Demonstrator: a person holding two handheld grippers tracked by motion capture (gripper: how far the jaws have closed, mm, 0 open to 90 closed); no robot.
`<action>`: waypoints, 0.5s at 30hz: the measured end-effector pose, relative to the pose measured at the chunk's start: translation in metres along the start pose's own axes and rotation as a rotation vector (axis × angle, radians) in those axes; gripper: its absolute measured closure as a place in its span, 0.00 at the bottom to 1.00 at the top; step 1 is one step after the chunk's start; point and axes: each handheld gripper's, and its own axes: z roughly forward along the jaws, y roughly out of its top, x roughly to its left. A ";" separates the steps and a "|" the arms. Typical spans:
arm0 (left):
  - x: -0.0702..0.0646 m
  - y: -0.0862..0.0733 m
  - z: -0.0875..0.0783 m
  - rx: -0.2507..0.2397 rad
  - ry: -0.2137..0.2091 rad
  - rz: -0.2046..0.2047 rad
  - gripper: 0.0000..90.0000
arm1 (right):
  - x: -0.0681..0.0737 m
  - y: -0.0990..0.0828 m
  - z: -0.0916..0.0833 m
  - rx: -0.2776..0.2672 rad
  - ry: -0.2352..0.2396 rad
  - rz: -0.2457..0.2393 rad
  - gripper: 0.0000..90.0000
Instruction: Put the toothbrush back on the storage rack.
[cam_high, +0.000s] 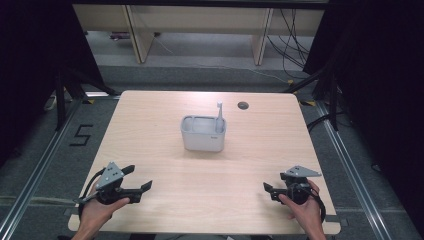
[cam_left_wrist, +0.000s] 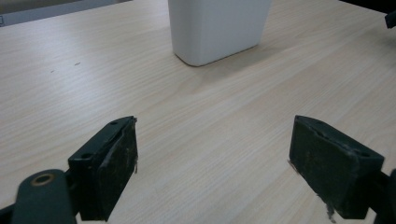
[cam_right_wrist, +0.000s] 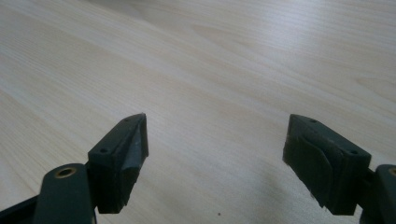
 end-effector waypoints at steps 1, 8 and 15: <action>-0.001 -0.002 -0.001 0.007 0.008 0.000 0.17 | -0.001 0.000 0.000 0.000 0.000 -0.006 0.25; -0.005 -0.011 -0.005 0.032 0.008 0.017 0.17 | 0.000 0.000 0.000 0.007 -0.003 -0.005 0.25; -0.009 -0.019 -0.010 0.063 0.001 0.036 0.17 | -0.002 0.000 0.001 0.011 -0.002 -0.023 0.25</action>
